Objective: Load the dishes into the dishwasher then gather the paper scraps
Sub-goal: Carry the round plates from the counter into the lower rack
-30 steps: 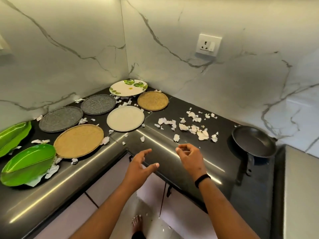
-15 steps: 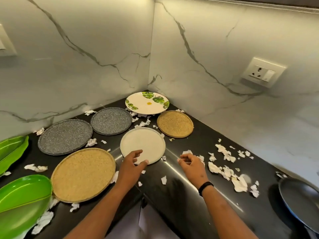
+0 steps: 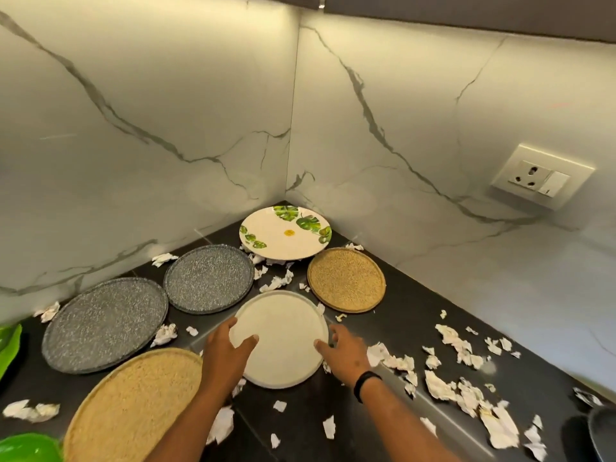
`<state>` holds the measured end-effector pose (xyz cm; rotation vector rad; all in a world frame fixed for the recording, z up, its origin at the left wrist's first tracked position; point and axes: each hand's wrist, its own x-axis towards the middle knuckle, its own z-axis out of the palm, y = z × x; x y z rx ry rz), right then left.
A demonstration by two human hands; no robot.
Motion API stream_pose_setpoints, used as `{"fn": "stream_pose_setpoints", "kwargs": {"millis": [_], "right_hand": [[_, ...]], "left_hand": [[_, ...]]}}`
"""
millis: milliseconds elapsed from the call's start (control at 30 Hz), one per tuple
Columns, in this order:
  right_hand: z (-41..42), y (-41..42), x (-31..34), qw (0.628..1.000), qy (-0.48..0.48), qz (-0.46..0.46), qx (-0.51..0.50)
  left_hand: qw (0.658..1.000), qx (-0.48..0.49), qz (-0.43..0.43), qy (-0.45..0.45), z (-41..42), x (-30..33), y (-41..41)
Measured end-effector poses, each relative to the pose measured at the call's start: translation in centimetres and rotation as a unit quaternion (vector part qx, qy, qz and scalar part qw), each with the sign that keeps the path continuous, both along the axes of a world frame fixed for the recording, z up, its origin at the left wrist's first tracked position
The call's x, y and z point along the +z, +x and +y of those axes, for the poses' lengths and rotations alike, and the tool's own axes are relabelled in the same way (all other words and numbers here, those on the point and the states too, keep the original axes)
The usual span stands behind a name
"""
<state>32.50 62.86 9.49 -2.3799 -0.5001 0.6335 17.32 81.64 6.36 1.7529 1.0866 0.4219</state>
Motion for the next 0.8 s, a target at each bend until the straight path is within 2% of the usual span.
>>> {"fn": "stream_pose_setpoints", "kwargs": {"millis": [133, 233, 367, 567, 800], "right_hand": [[1.6, 0.8, -0.8, 0.999, -0.028, -0.001, 0.028], [2.4, 1.2, -0.4, 0.998, -0.048, -0.006, 0.029], [2.9, 1.6, -0.7, 1.0, -0.029, 0.003, 0.012], [2.7, 1.6, -1.5, 0.992, 0.098, 0.019, -0.073], [1.3, 1.2, -0.9, 0.968, 0.187, -0.015, -0.169]], "left_hand": [[0.999, -0.003, 0.035, -0.013, 1.4, -0.8, 1.0], [0.999, 0.002, 0.03, -0.022, 2.0, -1.3, 1.8], [0.999, 0.015, 0.007, -0.046, 2.5, -1.4, 2.7], [0.981, 0.103, -0.101, -0.134, 2.7, -0.5, 2.9], [0.97, 0.09, -0.176, -0.139, 0.3, 1.6, 3.5]]}}
